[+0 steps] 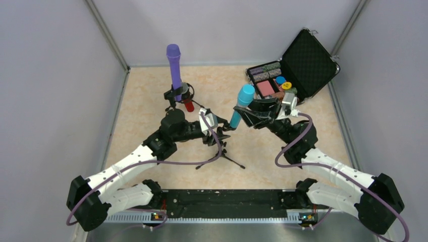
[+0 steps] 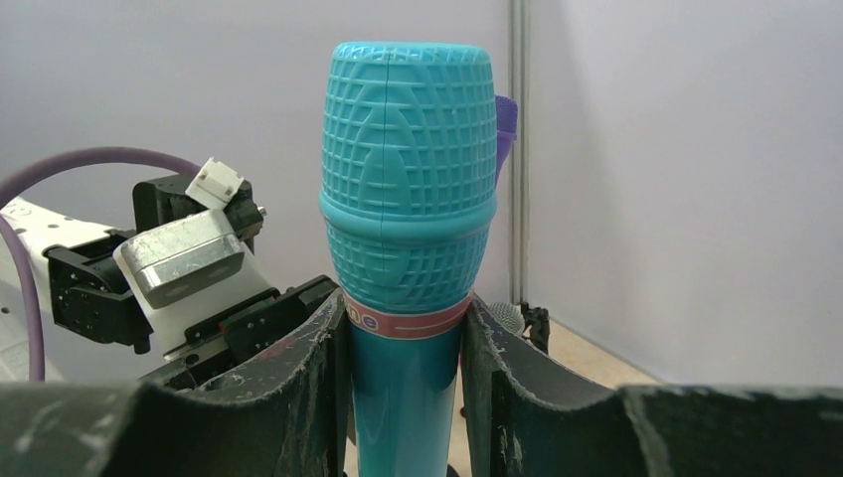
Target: Attach the microphones to the stand
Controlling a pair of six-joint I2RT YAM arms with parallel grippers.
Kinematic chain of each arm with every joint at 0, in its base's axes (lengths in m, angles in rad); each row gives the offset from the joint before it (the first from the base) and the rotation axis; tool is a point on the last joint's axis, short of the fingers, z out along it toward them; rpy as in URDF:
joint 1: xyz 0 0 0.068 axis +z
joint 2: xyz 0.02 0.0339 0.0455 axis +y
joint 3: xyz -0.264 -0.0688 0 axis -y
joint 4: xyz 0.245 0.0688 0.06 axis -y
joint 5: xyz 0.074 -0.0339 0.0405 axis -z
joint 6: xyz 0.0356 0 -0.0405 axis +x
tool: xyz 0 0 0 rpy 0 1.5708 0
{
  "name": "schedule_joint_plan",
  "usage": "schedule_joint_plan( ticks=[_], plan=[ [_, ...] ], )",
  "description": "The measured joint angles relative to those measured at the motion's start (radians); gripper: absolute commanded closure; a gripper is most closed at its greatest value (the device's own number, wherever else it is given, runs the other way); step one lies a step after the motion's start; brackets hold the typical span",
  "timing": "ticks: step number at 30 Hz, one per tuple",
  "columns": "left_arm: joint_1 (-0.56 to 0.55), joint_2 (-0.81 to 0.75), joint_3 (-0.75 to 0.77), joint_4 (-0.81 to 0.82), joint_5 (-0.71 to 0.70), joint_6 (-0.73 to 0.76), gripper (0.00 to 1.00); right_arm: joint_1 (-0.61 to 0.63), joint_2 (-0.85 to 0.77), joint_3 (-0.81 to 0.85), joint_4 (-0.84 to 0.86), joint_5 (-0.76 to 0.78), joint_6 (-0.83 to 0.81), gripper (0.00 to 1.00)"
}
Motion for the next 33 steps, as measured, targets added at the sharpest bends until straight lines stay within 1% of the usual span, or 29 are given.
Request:
schedule_joint_plan(
  ticks=[18,23,24,26,29,31,33],
  plan=[
    [0.0,-0.014,-0.008,-0.01,-0.007,-0.004,1.0,0.047,0.0,-0.051,0.066,0.072,-0.05,1.0],
    [0.0,-0.014,-0.008,-0.011,-0.008,-0.005,1.0,0.047,0.0,-0.045,0.058,0.076,-0.052,0.99],
    [0.0,-0.014,-0.008,-0.011,-0.009,-0.004,1.0,0.047,0.0,-0.037,0.047,0.076,-0.052,0.93],
    [0.0,-0.016,-0.008,-0.012,-0.012,-0.004,1.0,0.047,0.001,-0.012,-0.002,0.07,-0.053,0.74],
    [0.002,-0.018,-0.008,-0.016,-0.02,-0.004,1.0,0.047,0.005,0.026,-0.069,0.059,-0.06,0.33],
    [0.002,-0.018,-0.008,-0.015,-0.024,-0.004,1.0,0.047,0.007,0.046,-0.134,0.04,-0.065,0.19],
    [0.001,-0.018,-0.008,-0.016,-0.025,-0.003,1.0,0.05,0.019,0.047,-0.211,0.019,-0.067,0.11]
  ],
)
